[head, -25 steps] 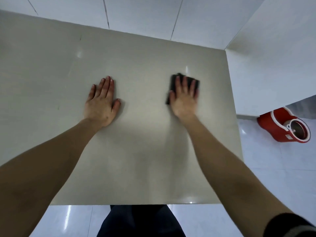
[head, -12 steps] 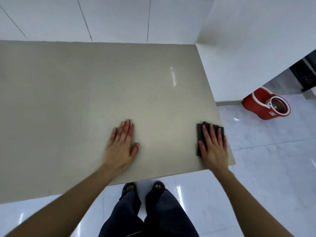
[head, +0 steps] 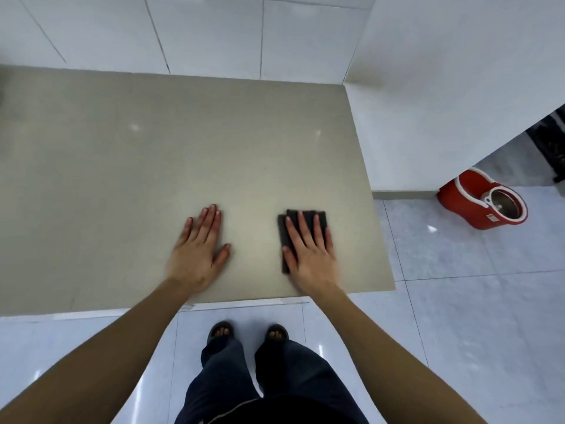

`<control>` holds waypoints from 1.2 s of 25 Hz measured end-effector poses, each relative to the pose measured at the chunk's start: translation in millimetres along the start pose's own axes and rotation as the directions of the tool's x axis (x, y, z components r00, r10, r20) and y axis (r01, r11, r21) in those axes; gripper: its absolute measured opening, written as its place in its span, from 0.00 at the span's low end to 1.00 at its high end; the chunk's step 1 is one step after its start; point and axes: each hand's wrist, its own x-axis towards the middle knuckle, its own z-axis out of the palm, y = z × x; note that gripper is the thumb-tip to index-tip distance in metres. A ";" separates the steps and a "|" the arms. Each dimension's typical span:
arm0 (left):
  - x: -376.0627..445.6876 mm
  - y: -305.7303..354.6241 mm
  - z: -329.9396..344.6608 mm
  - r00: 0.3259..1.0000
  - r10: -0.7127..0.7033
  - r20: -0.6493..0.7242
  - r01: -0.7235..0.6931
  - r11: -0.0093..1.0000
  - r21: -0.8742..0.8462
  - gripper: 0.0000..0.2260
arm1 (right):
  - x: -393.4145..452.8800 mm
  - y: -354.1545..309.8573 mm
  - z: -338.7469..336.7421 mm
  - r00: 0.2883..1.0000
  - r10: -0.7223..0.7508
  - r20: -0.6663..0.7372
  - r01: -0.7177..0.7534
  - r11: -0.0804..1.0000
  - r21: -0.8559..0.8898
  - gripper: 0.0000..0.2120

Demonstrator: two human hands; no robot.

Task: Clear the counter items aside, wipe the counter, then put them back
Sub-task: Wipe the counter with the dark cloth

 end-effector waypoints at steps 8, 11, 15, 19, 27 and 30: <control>-1.5 6.7 -2.2 1.000 -0.014 0.000 0.014 1.000 0.000 0.33 | -18.9 113.6 -16.2 0.986 0.160 -0.043 -0.161 0.987 -0.016 0.29; -3.4 7.8 -5.1 1.000 -0.012 0.009 0.012 1.000 -0.007 0.33 | 30.1 87.1 -13.8 0.975 0.220 -0.045 -0.219 0.976 0.014 0.28; -3.5 1.2 -10.9 1.000 0.015 0.021 -0.013 0.996 -0.093 0.33 | 63.7 30.2 -5.1 0.986 0.162 -0.039 -0.163 0.987 -0.007 0.29; -20.3 -58.6 -23.1 0.997 -0.073 -0.011 0.071 0.989 -0.133 0.33 | 77.2 -62.7 7.5 1.000 0.023 0.004 -0.022 0.999 -0.039 0.30; -96.8 -251.0 -36.8 0.944 -0.329 -0.011 0.329 0.944 -0.039 0.33 | 45.9 -283.1 42.8 0.923 -0.378 0.066 0.380 0.925 -0.005 0.29; -100.3 -257.1 -32.1 0.951 -0.309 -0.026 0.307 0.950 -0.059 0.31 | 16.9 -266.0 48.9 0.885 -0.464 0.044 0.466 0.885 -0.029 0.28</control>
